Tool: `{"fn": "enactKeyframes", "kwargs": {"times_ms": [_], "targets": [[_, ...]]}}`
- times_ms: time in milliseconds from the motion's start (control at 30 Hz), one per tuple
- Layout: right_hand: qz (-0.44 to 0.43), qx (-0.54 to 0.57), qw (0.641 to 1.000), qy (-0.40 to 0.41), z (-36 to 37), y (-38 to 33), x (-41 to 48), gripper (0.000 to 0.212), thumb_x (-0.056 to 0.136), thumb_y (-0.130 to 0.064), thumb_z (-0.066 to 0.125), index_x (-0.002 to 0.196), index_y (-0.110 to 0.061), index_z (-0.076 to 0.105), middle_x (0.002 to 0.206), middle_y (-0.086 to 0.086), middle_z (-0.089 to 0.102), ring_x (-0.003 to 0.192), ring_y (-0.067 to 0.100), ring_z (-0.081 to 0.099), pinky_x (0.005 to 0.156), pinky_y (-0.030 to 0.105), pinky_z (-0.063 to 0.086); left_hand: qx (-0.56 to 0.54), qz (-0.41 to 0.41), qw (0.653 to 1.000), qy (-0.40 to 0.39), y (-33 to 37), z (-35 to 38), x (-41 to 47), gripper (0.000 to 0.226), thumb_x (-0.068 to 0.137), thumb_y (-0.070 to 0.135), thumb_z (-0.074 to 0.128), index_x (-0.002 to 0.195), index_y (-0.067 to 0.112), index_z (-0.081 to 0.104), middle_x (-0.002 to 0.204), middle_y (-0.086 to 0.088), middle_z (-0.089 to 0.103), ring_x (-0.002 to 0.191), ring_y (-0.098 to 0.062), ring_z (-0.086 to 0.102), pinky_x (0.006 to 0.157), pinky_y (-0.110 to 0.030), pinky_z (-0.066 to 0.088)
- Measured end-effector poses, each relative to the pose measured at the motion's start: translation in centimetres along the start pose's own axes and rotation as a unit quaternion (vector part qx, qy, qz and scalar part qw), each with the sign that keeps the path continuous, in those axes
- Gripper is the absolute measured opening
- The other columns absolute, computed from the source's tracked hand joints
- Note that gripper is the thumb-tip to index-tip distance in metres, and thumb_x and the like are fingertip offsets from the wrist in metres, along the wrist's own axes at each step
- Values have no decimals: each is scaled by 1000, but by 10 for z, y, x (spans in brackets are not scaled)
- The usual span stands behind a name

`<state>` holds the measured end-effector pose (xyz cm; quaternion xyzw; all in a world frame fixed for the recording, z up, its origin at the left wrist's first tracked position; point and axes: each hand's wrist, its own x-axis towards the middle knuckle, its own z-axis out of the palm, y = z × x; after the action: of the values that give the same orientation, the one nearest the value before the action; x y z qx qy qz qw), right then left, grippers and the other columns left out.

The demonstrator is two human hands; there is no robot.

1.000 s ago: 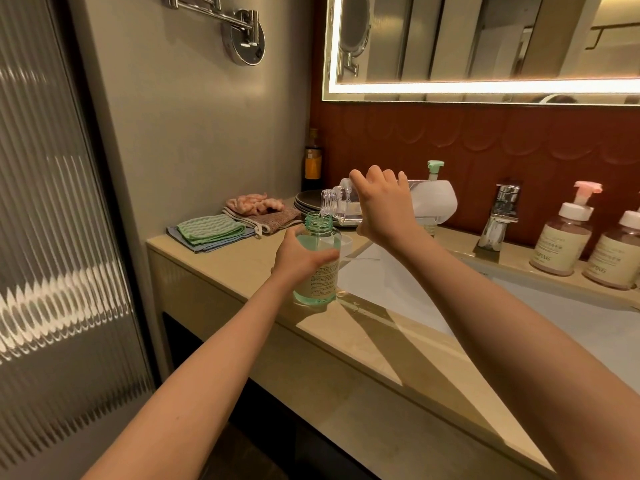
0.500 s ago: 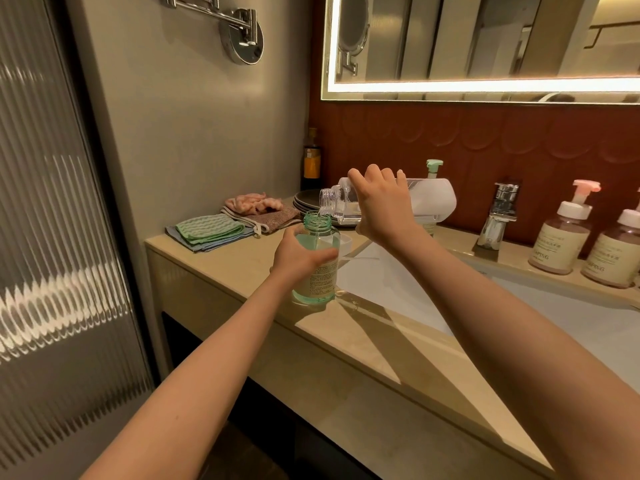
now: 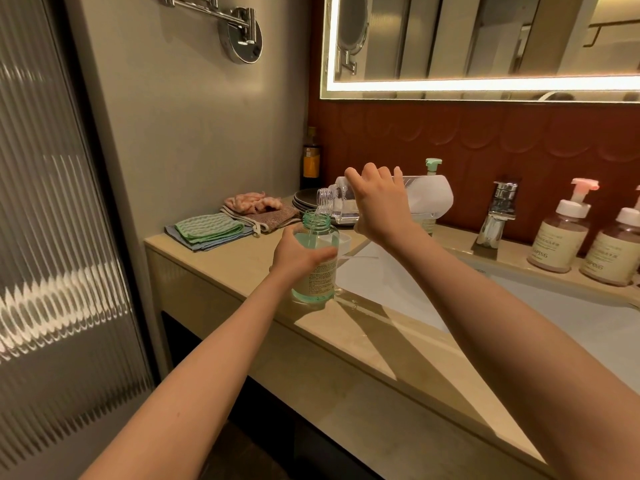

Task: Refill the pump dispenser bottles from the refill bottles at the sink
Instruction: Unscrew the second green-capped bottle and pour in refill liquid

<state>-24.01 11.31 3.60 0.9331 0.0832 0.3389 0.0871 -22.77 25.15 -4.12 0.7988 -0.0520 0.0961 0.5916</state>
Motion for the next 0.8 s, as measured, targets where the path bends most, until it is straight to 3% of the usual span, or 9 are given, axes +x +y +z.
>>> {"fn": "enactKeyframes", "kwargs": {"times_ms": [233,433,800], "targets": [[-6,-3,1000,0,0,0,1,62,74,-3,66,128,-13,38,121,13,45,112,32,44,110,53,21,-5,2,1000,-2,1,0,0,82,71,25,79,138,11,33,130,-9,50,104,-17,47,84,-31,41],[-5,-2,1000,-1,2,1,2,63,75,-5,68,129,-12,38,121,13,45,111,31,44,111,53,21,-1,1,1000,0,2,0,0,81,71,25,79,137,10,33,130,-10,51,113,-23,50,87,-32,43],[-5,-5,1000,-1,1,0,2,64,75,-5,67,131,-13,36,123,13,44,113,31,43,111,53,21,-5,1,1000,-2,1,-1,-1,79,72,25,78,136,11,34,129,-9,51,114,-24,50,87,-33,43]]}}
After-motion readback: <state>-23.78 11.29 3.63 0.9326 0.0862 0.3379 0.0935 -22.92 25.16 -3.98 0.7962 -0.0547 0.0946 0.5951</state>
